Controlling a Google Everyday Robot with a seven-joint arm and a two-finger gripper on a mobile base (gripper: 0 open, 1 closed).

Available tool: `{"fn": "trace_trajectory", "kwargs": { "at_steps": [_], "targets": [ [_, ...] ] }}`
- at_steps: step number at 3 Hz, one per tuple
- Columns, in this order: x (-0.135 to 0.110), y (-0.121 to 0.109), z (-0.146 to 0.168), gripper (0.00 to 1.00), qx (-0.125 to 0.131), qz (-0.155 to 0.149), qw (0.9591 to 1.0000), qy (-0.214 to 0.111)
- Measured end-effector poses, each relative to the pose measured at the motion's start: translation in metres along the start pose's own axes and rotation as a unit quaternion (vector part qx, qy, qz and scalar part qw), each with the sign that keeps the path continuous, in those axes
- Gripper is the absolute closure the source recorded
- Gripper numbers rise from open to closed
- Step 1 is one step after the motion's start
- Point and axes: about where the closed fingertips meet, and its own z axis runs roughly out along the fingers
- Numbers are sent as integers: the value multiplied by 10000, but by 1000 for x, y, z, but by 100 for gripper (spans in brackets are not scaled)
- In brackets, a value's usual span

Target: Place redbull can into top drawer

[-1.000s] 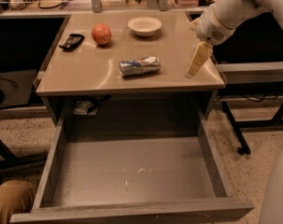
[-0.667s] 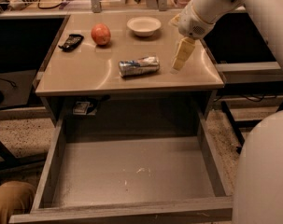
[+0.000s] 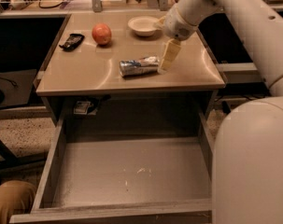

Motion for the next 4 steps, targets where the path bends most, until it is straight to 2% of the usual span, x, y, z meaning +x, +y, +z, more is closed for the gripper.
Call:
{"fn": "trace_trajectory", "kwargs": {
  "at_steps": [1,2,4],
  "targets": [
    [-16,-13,18,0,-94,-262,9994,-200],
    [-31,-18,43,0,-349,-484,9977,-325],
    [-24,-2,61,0,-642,-382,9967,-317]
  ]
}}
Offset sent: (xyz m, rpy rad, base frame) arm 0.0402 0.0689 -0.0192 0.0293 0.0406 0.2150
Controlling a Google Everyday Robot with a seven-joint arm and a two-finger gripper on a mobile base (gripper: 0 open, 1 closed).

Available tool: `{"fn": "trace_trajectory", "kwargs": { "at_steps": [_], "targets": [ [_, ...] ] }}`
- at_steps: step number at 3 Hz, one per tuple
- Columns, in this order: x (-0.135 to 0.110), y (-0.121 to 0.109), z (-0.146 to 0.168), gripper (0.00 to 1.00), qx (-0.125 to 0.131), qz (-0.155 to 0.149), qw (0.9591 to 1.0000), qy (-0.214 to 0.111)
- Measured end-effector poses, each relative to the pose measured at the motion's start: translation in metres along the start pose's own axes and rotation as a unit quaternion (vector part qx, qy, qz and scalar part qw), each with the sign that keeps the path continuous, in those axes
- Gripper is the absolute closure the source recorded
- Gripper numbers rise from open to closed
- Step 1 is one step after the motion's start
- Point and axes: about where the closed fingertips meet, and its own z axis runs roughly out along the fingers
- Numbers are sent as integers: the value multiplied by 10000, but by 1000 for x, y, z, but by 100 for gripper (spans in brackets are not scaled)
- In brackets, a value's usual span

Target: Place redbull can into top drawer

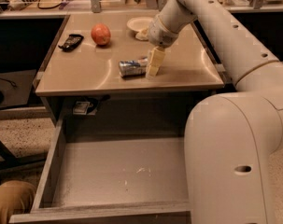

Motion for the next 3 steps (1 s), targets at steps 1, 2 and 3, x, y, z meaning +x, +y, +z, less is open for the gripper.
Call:
{"fn": "trace_trajectory", "kwargs": {
  "at_steps": [1,2,3],
  "targets": [
    [-2,4,7,0,-81,-5,10000,0],
    [-5,4,13,0,-152,-48,9999,-4],
    [-8,4,32,0,-335,-111,9994,-52]
  ]
}}
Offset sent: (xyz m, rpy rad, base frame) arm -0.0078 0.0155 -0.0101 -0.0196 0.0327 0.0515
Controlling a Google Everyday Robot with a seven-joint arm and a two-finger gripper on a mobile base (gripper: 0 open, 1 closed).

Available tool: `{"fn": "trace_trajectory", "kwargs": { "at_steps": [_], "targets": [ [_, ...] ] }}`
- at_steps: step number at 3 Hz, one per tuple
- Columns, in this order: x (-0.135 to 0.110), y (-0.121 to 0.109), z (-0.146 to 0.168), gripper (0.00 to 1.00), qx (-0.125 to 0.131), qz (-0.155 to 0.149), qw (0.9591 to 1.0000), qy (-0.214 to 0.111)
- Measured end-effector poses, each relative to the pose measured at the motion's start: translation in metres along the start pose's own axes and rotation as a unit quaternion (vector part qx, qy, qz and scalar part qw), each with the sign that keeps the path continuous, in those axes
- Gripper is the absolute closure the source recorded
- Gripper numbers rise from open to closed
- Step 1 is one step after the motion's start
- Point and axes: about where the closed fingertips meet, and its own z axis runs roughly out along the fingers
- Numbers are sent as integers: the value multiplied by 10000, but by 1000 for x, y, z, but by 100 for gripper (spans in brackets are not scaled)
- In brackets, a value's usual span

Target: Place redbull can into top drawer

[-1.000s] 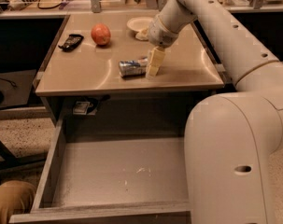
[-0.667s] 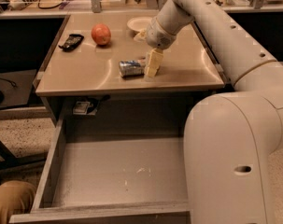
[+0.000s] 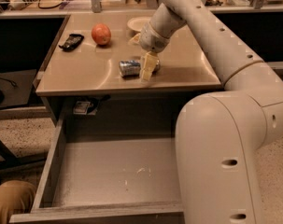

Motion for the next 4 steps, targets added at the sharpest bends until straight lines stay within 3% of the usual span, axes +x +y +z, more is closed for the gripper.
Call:
{"fn": "trace_trajectory", "kwargs": {
  "at_steps": [1,2,4],
  "targets": [
    [-1,-1,5,0,-43,-10,10000,-13],
    [-1,-1,5,19,-43,-10,10000,-13],
    [-4,0,1,66,31,-33,10000,13]
  ]
}}
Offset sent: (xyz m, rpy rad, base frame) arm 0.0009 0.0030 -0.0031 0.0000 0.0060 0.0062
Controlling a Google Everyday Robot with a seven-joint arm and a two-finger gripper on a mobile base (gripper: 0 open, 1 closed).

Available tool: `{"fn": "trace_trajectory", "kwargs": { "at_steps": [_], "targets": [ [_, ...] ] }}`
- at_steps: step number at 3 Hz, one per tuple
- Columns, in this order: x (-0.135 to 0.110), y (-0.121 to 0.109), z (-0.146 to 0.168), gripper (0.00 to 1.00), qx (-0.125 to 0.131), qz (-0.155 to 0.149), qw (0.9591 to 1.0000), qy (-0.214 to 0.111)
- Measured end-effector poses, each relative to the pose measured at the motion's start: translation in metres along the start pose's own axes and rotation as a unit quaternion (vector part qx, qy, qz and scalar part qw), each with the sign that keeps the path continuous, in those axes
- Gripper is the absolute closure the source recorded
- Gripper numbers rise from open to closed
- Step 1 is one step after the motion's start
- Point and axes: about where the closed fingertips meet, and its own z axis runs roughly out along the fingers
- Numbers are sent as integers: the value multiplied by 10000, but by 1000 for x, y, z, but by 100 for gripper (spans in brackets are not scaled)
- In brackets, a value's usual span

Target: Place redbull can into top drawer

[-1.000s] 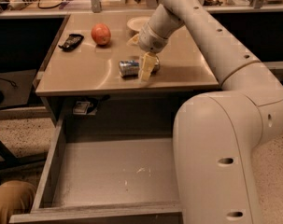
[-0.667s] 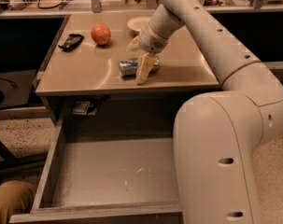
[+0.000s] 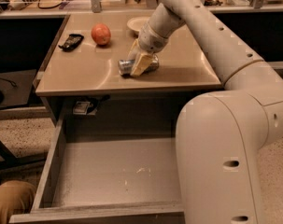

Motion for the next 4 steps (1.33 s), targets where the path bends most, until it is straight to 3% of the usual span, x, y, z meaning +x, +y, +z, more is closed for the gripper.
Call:
{"fn": "trace_trajectory", "kwargs": {
  "at_steps": [1,2,3,4],
  "targets": [
    [-18,12,-20,89,61,-218,9996,167],
    [-23,14,-24,100,78,-247,9995,178],
    [-23,14,-24,100,78,-247,9995,178],
    [-35,36,-19,100,-54,-357,9993,122]
  ]
}}
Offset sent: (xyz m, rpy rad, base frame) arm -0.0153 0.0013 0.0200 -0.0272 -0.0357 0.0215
